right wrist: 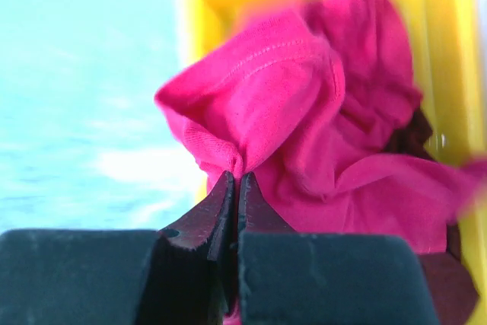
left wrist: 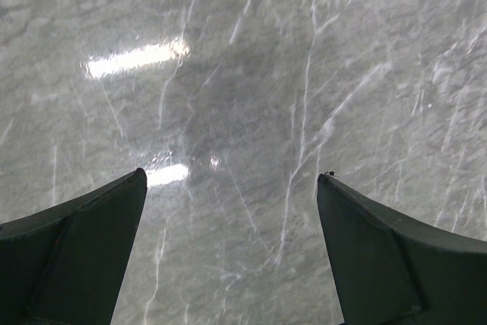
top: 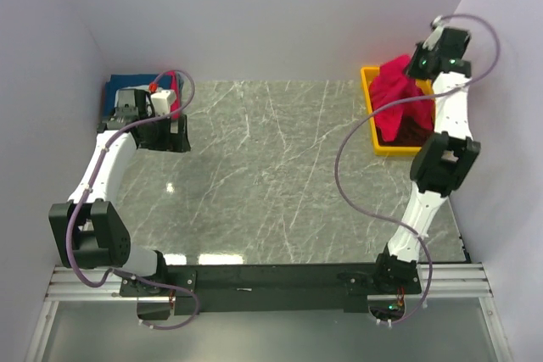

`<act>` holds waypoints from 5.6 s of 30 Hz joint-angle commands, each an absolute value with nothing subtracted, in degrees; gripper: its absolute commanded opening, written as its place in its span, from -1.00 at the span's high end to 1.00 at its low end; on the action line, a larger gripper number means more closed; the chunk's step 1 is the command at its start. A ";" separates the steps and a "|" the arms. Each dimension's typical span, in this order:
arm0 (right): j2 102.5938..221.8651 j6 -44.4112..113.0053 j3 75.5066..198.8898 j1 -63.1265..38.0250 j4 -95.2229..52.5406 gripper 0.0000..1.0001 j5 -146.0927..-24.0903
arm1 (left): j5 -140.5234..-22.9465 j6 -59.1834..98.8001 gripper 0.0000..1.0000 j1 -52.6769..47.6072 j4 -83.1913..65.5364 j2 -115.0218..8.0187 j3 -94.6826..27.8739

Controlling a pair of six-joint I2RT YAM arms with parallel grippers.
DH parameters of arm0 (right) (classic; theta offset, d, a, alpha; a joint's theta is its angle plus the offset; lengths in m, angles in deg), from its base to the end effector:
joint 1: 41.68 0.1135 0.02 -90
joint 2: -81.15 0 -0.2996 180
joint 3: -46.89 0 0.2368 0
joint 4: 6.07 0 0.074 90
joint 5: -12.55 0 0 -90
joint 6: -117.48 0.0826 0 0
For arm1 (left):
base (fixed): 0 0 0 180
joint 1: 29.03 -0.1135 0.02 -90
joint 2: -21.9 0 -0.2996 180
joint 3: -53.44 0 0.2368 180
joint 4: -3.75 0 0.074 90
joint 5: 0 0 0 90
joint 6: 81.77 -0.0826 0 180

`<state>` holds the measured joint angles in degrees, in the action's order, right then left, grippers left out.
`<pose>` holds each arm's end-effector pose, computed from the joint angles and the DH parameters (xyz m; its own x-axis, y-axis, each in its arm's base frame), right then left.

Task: Fold and stack the t-shirts
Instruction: Grab the tshirt from the pile, then move the tshirt to the center of the board, then flatten the tshirt out

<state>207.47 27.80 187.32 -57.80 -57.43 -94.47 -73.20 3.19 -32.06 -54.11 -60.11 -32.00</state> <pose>0.5340 -0.1292 0.3200 -0.5813 0.1735 -0.7950 0.0449 0.9823 0.1816 0.3046 -0.0078 0.2998 -0.7988 0.0419 -0.6001 0.1882 0.9649 -0.1831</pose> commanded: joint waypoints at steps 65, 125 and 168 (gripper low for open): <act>194.00 11.67 147.44 -27.00 -64.86 -0.45 -96.79 | -78.38 -9.97 -0.51 4.54 -43.99 -57.19 -11.42; 179.23 9.11 138.73 -43.26 -74.54 1.00 -108.21 | -62.13 -12.95 0.99 -19.61 -55.14 -60.35 -23.91; 187.50 20.01 140.49 -36.76 -67.24 1.00 -106.81 | -62.31 -27.10 -0.14 11.13 -48.12 -83.56 -42.35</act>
<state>188.56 19.43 140.81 -36.46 -67.95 -106.86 -60.78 -26.99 10.32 -51.38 -83.70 -38.40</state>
